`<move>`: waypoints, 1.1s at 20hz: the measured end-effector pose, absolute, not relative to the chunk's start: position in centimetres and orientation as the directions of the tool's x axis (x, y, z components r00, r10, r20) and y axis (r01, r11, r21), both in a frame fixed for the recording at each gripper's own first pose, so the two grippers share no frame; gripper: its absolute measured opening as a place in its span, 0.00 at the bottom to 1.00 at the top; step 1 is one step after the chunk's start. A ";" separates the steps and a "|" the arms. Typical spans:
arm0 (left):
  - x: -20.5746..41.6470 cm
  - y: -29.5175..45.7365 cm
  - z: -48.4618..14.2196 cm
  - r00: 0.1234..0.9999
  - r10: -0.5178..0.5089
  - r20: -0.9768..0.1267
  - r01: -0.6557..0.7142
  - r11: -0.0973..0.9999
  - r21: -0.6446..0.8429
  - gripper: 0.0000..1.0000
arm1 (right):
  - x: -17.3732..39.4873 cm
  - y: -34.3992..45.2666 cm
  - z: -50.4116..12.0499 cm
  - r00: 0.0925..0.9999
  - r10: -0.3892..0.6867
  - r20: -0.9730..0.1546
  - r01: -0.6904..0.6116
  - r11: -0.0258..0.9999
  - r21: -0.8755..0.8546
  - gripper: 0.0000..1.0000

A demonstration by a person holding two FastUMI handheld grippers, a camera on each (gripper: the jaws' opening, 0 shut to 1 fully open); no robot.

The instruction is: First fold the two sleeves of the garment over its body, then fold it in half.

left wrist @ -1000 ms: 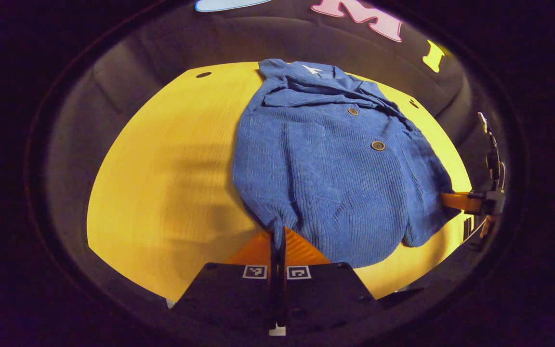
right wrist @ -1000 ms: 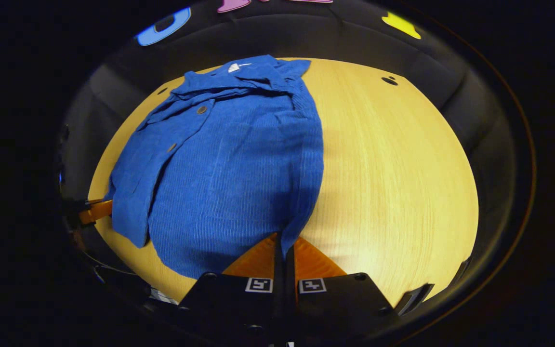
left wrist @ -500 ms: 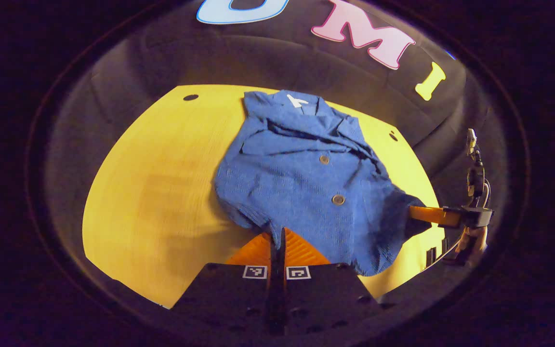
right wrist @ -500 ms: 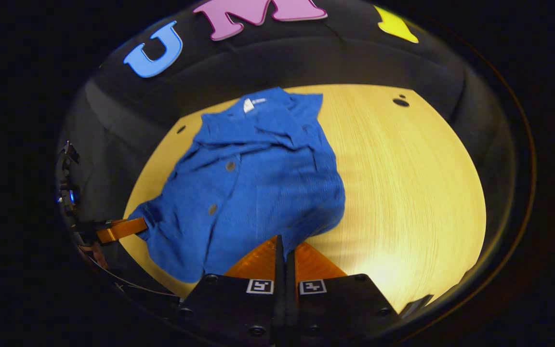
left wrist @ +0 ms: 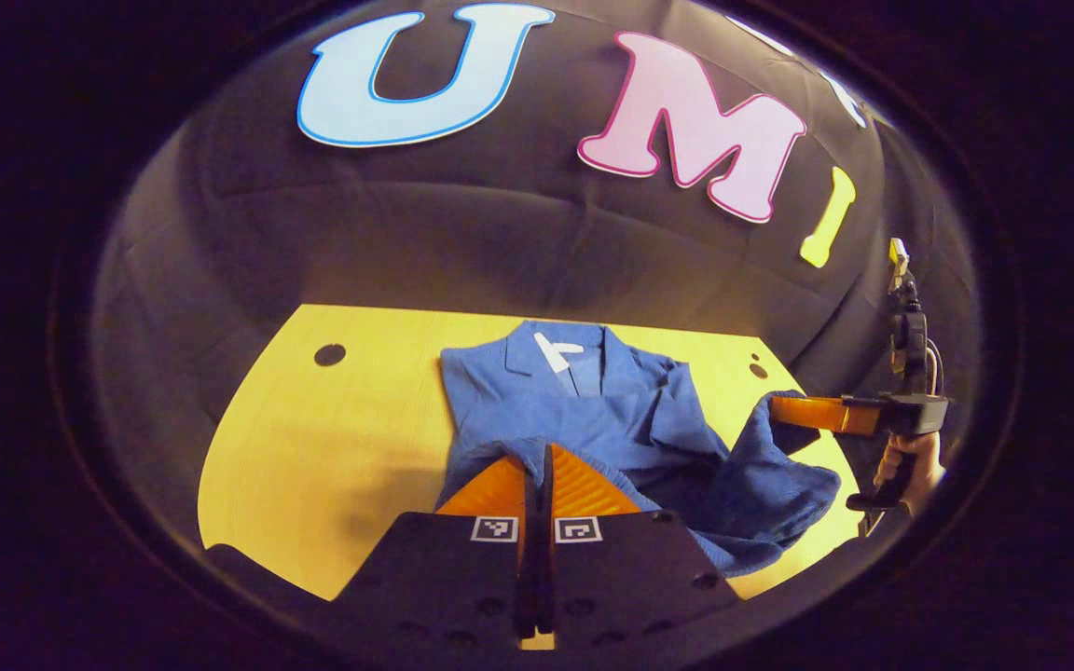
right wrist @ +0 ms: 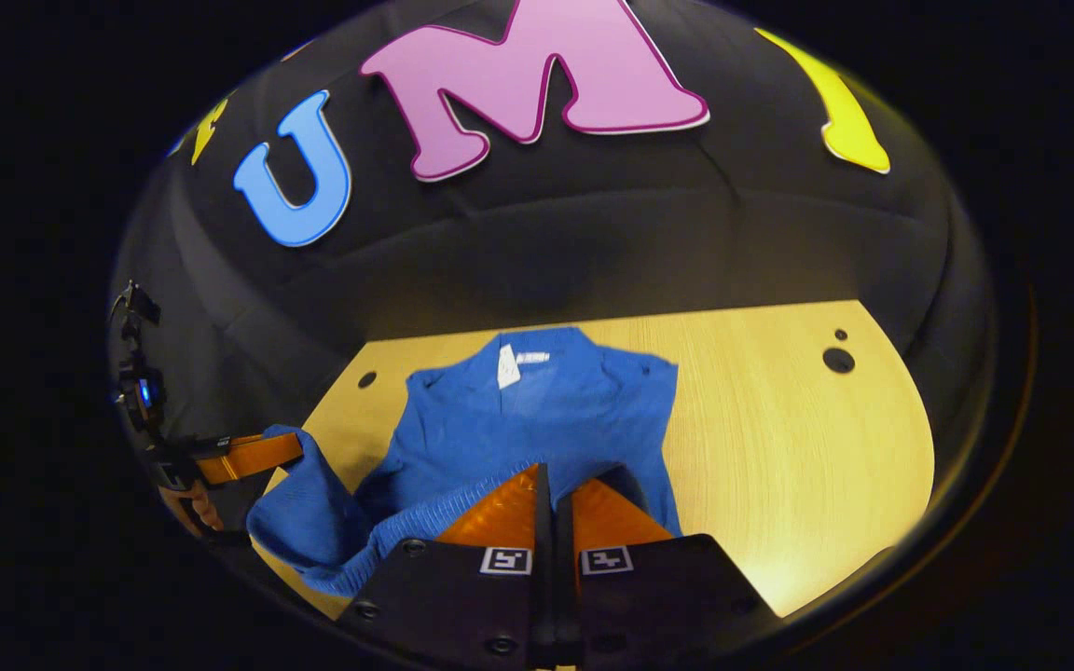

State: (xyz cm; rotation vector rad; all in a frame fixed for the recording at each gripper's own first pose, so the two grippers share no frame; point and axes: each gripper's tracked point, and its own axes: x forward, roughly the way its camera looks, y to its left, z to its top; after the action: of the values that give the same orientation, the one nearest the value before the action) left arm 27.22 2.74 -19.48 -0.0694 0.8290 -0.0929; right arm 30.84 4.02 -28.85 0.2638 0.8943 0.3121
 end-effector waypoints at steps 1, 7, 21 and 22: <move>30.1 3.5 -20.0 0.692 -0.093 -0.716 0.045 0.995 -0.086 0.00 | 33.2 4.0 -29.0 0.610 0.362 -0.705 -0.162 0.928 0.336 0.04; 43.6 9.0 -24.2 0.745 0.027 -0.667 -0.080 0.996 -0.049 0.00 | 45.5 1.8 -32.8 0.710 0.256 -0.656 -0.103 0.959 0.263 0.04; 38.5 4.2 -19.0 0.859 0.073 -0.506 -0.035 0.996 0.083 0.86 | 43.2 0.4 -30.7 0.818 0.131 -0.561 -0.142 0.990 0.024 0.97; 37.0 3.5 -17.1 0.882 0.053 -0.468 -0.009 0.995 0.095 0.86 | 42.5 0.4 -29.0 0.842 0.124 -0.525 -0.133 0.991 0.021 0.99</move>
State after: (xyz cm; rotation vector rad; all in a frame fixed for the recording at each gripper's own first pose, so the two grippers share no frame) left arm 36.97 3.49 -17.13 0.0913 0.4892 0.0325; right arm 42.50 0.43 -29.04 -0.0170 0.5532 0.1362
